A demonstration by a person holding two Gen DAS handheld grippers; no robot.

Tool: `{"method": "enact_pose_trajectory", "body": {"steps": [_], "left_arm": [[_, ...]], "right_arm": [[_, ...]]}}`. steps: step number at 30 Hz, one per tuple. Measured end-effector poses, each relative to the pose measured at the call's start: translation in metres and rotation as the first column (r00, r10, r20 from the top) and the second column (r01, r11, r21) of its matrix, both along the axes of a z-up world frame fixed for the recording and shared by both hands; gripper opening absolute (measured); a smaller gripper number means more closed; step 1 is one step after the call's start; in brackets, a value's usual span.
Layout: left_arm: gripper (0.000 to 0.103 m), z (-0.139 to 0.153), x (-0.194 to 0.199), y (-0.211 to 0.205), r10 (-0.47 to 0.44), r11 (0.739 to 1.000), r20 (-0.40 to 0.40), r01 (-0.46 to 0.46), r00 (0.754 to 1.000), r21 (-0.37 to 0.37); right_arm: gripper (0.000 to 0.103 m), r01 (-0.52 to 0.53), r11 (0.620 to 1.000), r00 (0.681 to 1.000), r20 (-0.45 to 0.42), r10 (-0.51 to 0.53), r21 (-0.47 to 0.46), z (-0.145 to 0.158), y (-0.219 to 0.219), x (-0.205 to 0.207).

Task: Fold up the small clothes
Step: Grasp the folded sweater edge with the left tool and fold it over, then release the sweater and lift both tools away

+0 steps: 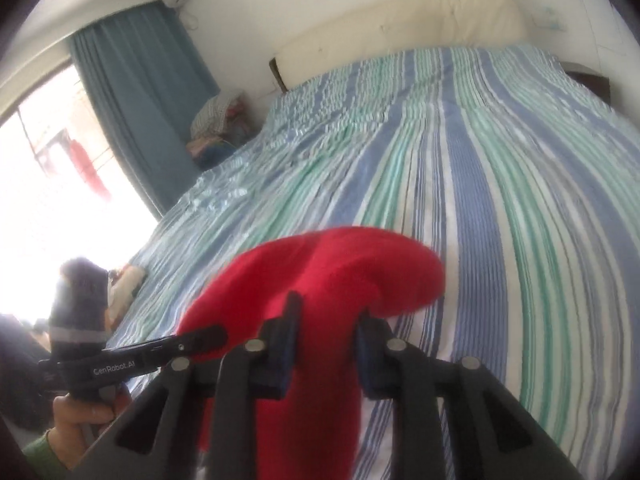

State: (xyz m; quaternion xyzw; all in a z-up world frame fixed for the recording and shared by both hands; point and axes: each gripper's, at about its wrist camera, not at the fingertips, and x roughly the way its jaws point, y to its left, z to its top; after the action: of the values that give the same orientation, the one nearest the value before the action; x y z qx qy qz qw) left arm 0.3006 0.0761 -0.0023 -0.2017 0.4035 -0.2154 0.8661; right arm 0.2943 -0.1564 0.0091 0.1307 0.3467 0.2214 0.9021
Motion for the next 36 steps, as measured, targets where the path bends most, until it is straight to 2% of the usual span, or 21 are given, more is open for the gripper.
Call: {"method": "enact_pose_trajectory", "body": {"steps": [3, 5, 6, 7, 8, 9, 10, 11, 13, 14, 16, 19, 21, 23, 26, 27, 29, 33, 36], "left_arm": [[0.024, 0.021, -0.017, -0.005, -0.045, 0.999, 0.029, 0.044, 0.999, 0.015], [0.036, 0.006, -0.030, -0.009, -0.072, 0.996, -0.036, 0.074, 0.997, 0.058], [0.047, -0.010, -0.040, -0.010, -0.075, 0.992, -0.080, 0.083, 0.994, 0.100], [0.052, -0.027, -0.051, -0.011, -0.064, 0.983, -0.109, 0.082, 0.992, 0.165], [0.052, -0.041, -0.065, -0.010, -0.048, 0.967, -0.111, 0.074, 0.993, 0.243], [0.052, -0.052, -0.083, -0.008, -0.033, 0.945, -0.095, 0.062, 0.995, 0.321], [0.057, -0.062, -0.100, -0.006, -0.019, 0.923, -0.076, 0.047, 0.997, 0.383], [0.062, -0.068, -0.117, -0.003, -0.003, 0.904, -0.056, 0.027, 0.998, 0.426], [0.080, -0.070, -0.148, 0.004, 0.034, 0.879, 0.004, -0.032, 0.999, 0.475], [0.085, -0.066, -0.163, 0.006, 0.056, 0.868, 0.048, -0.072, 0.997, 0.491], [0.098, -0.054, -0.184, 0.004, 0.106, 0.828, 0.142, -0.167, 0.984, 0.535], [0.101, -0.030, -0.202, -0.004, 0.147, 0.759, 0.259, -0.276, 0.955, 0.589], [0.102, -0.015, -0.213, -0.010, 0.164, 0.738, 0.303, -0.321, 0.939, 0.594], [0.102, -0.005, -0.221, -0.013, 0.187, 0.753, 0.276, -0.318, 0.943, 0.577], [0.102, -0.003, -0.229, -0.015, 0.215, 0.793, 0.138, -0.255, 0.967, 0.553], [0.102, -0.006, -0.236, -0.018, 0.220, 0.795, 0.111, -0.244, 0.969, 0.555], [0.102, -0.012, -0.253, -0.019, 0.233, 0.780, 0.101, -0.248, 0.967, 0.575], [0.102, -0.024, -0.285, -0.023, 0.215, 0.720, 0.084, -0.216, 0.973, 0.660], [0.102, -0.026, -0.305, -0.024, 0.195, 0.700, 0.074, -0.192, 0.978, 0.688]], "right_arm": [[0.025, -0.015, 1.000, 0.998, 0.066, 0.014, 0.021, 0.043, -0.007, -0.011], [0.026, -0.021, 1.000, 0.999, 0.048, 0.021, 0.013, 0.051, -0.009, -0.014], [0.030, -0.022, 1.000, 1.000, 0.008, 0.022, 0.015, 0.045, -0.011, -0.017], [0.044, -0.015, 1.000, 0.998, -0.055, 0.016, 0.014, 0.033, -0.015, -0.021], [0.058, -0.009, 1.000, 0.992, -0.127, 0.009, 0.005, 0.016, -0.018, -0.022], [0.086, -0.002, 1.000, 0.982, -0.189, -0.002, -0.017, -0.003, -0.024, -0.031], [0.094, 0.011, 0.999, 0.974, -0.224, -0.022, -0.049, -0.023, -0.033, -0.045], [0.094, 0.024, 0.996, 0.970, -0.240, -0.045, -0.089, -0.040, -0.040, -0.060], [0.094, 0.042, 0.985, 0.963, -0.256, -0.085, -0.167, -0.068, -0.055, -0.094], [0.094, 0.054, 0.979, 0.961, -0.257, -0.105, -0.199, -0.078, -0.061, -0.111], [0.094, 0.073, 0.971, 0.958, -0.256, -0.133, -0.230, -0.089, -0.074, -0.141], [0.095, 0.090, 0.957, 0.962, -0.225, -0.155, -0.274, -0.082, -0.075, -0.176], [0.096, 0.100, 0.937, 0.970, -0.178, -0.167, -0.335, -0.067, -0.067, -0.194], [0.099, 0.101, 0.918, 0.979, -0.127, -0.161, -0.384, -0.049, -0.055, -0.210], [0.101, 0.091, 0.906, 0.990, -0.057, -0.125, -0.414, -0.022, -0.035, -0.236], [0.102, 0.087, 0.905, 0.993, -0.040, -0.114, -0.417, -0.015, -0.028, -0.243], [0.103, 0.072, 0.902, 0.995, -0.025, -0.092, -0.427, -0.005, -0.017, -0.255], [0.102, 0.073, 0.903, 0.994, -0.045, -0.102, -0.423, -0.006, -0.001, -0.283], [0.102, 0.077, 0.913, 0.988, -0.089, -0.122, -0.401, -0.013, 0.000, -0.303]]}}
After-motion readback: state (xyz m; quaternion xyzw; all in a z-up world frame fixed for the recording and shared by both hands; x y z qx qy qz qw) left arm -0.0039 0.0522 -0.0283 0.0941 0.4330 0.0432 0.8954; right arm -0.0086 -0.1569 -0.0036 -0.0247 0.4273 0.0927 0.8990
